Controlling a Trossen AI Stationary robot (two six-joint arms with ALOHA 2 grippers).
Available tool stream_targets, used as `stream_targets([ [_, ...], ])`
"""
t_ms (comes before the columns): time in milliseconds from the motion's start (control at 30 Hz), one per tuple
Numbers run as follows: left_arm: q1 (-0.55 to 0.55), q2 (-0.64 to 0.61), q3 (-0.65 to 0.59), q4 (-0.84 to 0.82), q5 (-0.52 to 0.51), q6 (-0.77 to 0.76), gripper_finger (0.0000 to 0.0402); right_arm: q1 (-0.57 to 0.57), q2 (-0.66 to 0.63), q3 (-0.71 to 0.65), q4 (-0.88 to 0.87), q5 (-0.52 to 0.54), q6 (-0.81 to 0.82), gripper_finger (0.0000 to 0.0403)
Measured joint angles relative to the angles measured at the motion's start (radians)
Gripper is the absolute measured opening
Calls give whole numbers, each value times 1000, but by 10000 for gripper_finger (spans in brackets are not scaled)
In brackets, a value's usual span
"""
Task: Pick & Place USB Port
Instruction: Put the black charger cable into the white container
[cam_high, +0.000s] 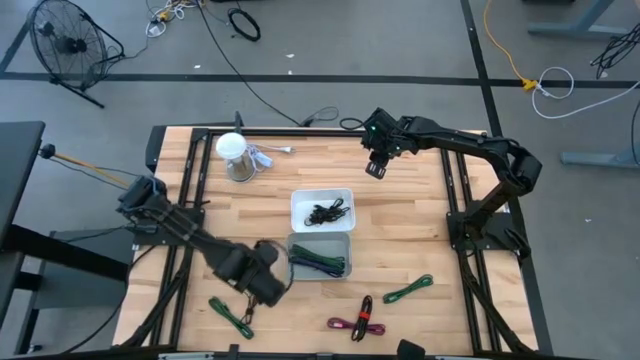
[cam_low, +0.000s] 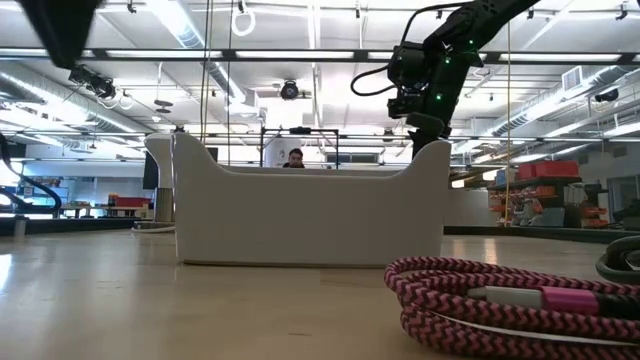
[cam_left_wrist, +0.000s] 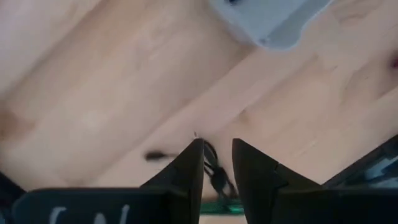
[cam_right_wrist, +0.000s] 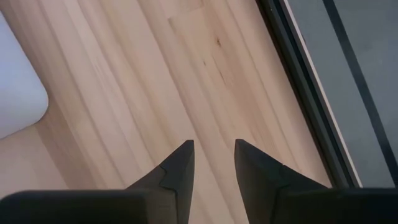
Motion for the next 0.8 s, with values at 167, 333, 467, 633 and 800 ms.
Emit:
stream_targets([
  [167,-113,0,0,-4,-22,-266,87,0,0,0,-24,0,-11,116],
  [333,-203,34,0,-2,-60,-496,87,0,0,0,-27,-2,-8,116],
  [467,-237,81,0,7,-43,-575,87,0,0,0,-14,-4,7,116],
  [633,-237,131,0,50,8,-577,92,1,0,0,-11,-37,12,116],
  [800,-237,176,0,85,15,-565,115,1,0,0,-1,-37,9,116],
])
